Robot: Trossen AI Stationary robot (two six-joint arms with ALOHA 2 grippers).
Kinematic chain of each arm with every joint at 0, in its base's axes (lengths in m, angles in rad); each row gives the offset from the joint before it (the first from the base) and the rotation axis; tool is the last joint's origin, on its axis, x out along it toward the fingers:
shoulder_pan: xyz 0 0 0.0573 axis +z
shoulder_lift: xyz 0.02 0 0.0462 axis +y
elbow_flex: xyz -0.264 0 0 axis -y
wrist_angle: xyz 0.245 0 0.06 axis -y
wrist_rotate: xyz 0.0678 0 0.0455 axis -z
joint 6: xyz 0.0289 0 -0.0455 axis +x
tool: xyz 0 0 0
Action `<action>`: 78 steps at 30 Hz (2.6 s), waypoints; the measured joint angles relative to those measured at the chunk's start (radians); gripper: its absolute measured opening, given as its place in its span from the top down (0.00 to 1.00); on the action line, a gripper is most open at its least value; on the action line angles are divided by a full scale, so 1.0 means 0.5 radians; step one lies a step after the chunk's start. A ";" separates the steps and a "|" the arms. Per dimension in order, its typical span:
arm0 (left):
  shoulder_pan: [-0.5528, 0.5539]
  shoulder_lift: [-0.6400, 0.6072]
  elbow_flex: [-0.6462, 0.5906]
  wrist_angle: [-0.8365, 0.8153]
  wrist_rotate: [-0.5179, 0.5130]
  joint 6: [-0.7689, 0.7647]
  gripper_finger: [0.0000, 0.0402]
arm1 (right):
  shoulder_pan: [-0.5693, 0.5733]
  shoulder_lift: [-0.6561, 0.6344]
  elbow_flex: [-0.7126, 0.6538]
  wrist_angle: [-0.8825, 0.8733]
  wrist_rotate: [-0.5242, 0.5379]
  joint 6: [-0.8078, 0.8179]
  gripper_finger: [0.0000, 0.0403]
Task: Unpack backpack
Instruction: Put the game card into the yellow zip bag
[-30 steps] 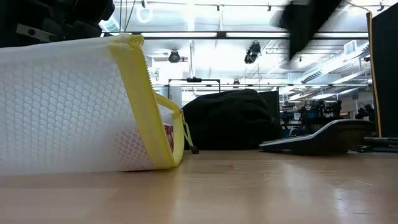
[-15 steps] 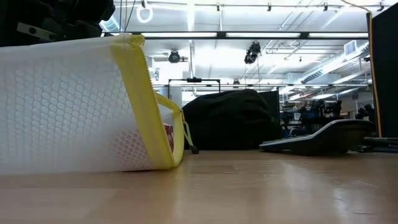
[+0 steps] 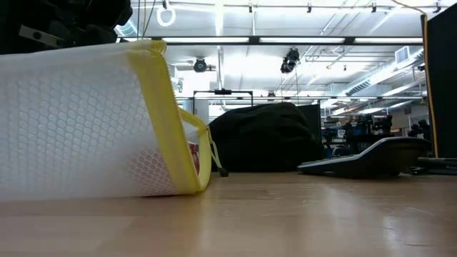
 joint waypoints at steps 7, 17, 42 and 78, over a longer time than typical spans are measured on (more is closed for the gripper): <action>0.000 0.000 0.000 -0.003 0.000 0.001 1.00 | -0.003 0.229 0.007 -0.006 -0.065 -0.339 0.03; 0.000 0.000 0.000 -0.003 0.000 0.002 1.00 | -0.155 0.285 0.009 -0.015 -0.227 -0.547 0.19; -0.001 0.000 0.000 0.003 0.000 0.029 1.00 | -0.802 -0.180 -0.005 0.633 0.707 -1.143 0.32; 0.000 0.002 0.000 0.021 -0.002 0.047 1.00 | -1.353 0.508 -0.002 2.710 0.247 -1.746 0.32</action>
